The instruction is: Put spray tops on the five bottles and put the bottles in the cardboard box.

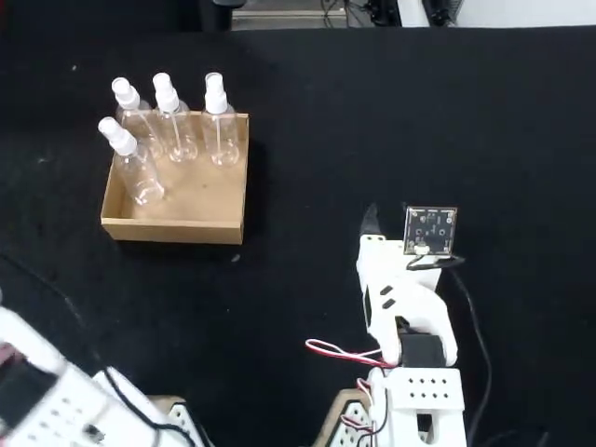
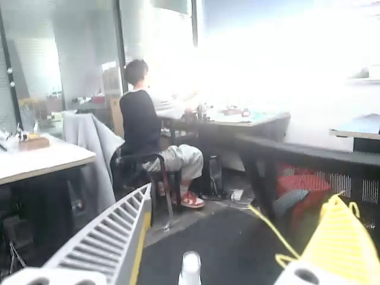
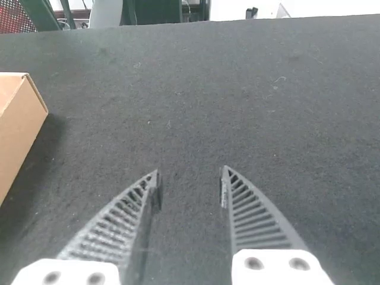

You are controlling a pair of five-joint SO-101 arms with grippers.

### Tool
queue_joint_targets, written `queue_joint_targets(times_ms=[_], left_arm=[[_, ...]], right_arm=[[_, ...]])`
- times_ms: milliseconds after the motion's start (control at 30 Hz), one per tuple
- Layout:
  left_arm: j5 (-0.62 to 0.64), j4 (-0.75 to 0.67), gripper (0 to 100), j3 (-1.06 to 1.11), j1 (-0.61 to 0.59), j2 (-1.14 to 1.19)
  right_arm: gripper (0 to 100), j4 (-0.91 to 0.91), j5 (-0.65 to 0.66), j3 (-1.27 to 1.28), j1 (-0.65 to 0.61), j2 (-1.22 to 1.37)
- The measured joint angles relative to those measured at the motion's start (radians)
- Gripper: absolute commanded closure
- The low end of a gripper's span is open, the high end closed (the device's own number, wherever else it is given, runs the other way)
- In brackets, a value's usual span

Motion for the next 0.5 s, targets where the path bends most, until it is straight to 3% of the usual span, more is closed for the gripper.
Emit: queue_joint_targets(times_ms=[100, 200, 333, 500], left_arm=[[-0.003, 0.0, 59, -0.16, -0.003, 0.213], [0.014, 0.005, 59, -0.167, -0.051, 0.313], [0.017, -0.043, 59, 0.003, -0.072, 0.321], [-0.057, -0.27, 59, 0.265, -0.074, 0.334]], right_arm=[[85.8, 0.0, 0.0, 0.0, 0.0, 0.0], [85.8, 0.0, 0.0, 0.0, 0.0, 0.0], [85.8, 0.0, 0.0, 0.0, 0.0, 0.0], [85.8, 0.0, 0.0, 0.0, 0.0, 0.0]])
